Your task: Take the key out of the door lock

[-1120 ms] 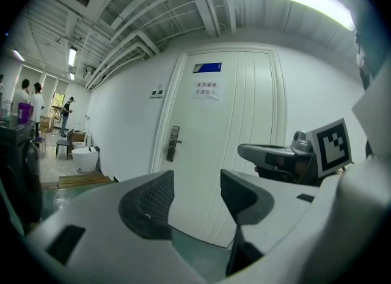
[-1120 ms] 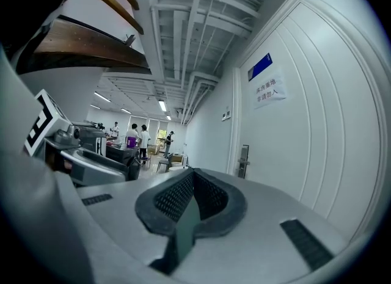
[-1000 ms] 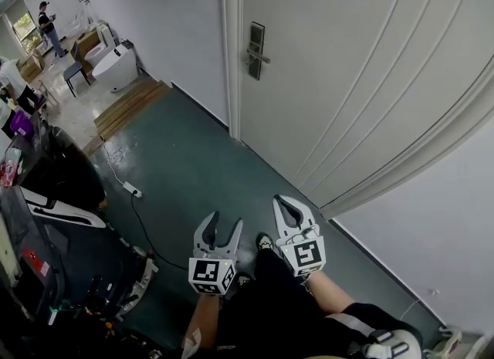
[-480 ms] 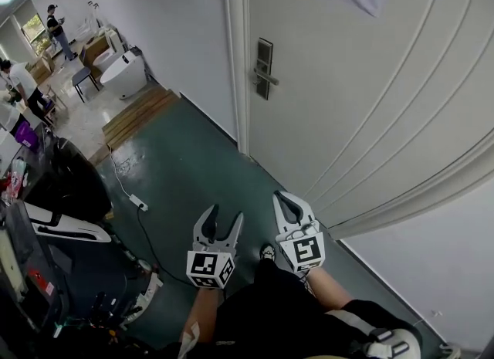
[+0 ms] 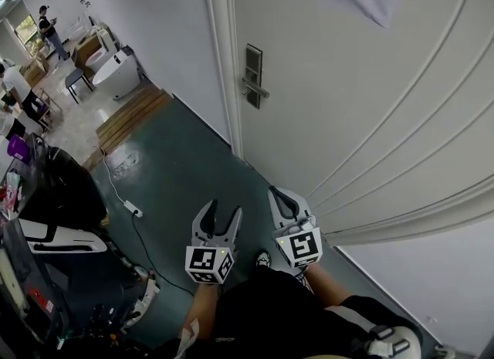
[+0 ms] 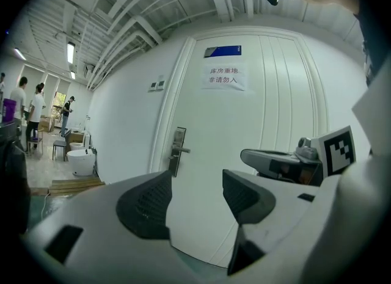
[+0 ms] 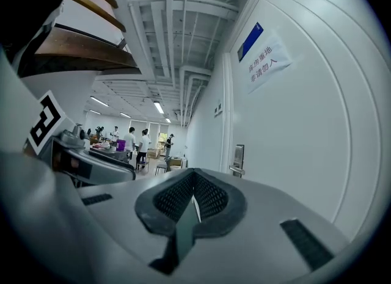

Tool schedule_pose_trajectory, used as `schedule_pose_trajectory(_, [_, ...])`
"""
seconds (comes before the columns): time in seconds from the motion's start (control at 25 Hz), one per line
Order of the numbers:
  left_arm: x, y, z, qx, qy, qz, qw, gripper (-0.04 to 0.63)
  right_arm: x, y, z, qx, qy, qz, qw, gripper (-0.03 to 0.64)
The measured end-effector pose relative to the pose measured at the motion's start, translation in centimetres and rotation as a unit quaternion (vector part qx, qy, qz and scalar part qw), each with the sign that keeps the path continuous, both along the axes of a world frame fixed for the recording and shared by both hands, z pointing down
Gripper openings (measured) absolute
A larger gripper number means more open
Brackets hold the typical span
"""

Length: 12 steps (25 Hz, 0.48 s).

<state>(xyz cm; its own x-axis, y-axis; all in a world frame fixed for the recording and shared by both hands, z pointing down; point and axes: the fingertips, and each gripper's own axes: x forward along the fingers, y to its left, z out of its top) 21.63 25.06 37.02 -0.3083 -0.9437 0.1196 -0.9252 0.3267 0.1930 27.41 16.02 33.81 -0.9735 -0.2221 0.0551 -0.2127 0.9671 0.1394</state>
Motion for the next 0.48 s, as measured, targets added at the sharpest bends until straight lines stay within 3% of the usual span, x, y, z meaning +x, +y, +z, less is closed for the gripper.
schedule_pose_trajectory(0.48, [-3.7,-5.5,0.1,-0.007,-0.001,-0.008,0.9999,0.244,-4.2,-5.4,0.4,-0.018,-0.012,-0.012,1.000,0.009])
